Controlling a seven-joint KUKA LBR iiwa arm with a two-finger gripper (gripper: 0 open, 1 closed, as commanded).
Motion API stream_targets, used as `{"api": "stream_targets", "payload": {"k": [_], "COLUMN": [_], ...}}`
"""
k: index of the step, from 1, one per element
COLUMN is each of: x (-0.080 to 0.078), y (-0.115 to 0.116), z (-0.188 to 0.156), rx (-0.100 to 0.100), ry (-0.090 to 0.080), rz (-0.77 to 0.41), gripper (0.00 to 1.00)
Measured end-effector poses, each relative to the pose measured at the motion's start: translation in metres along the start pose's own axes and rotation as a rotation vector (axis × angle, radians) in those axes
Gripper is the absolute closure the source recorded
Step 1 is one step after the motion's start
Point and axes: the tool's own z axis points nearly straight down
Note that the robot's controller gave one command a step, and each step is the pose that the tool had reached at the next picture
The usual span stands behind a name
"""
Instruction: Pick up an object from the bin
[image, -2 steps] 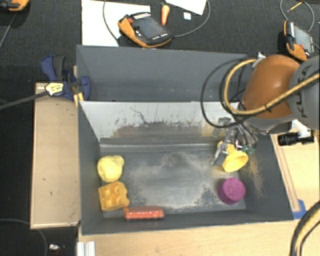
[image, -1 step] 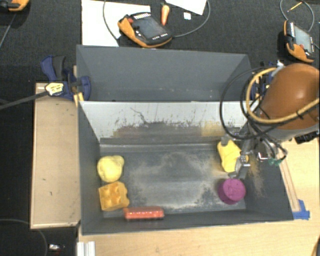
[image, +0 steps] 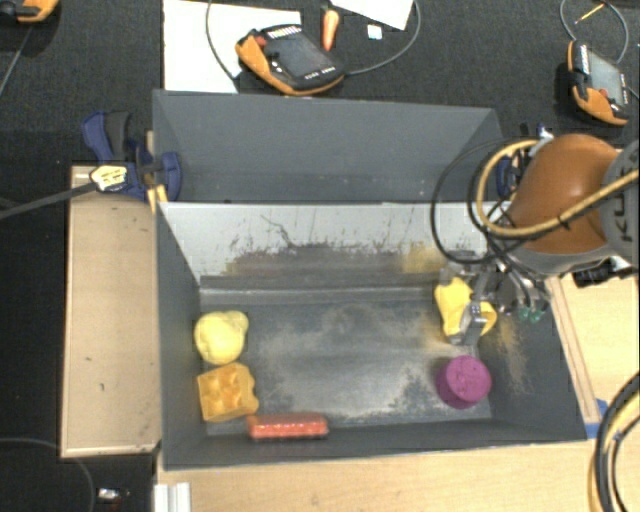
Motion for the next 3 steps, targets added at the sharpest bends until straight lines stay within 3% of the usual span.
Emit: {"api": "stream_targets", "payload": {"k": [1, 2, 3], "x": [0.014, 0.017, 0.008], "y": [0.009, 0.013, 0.012], "z": [-0.029, -0.063, -0.051], "rx": [-0.001, -0.001, 0.0], "ry": [0.003, -0.007, -0.007], "rz": [-0.019, -0.054, -0.303], "gripper": [0.0, 0.0, 0.0]}}
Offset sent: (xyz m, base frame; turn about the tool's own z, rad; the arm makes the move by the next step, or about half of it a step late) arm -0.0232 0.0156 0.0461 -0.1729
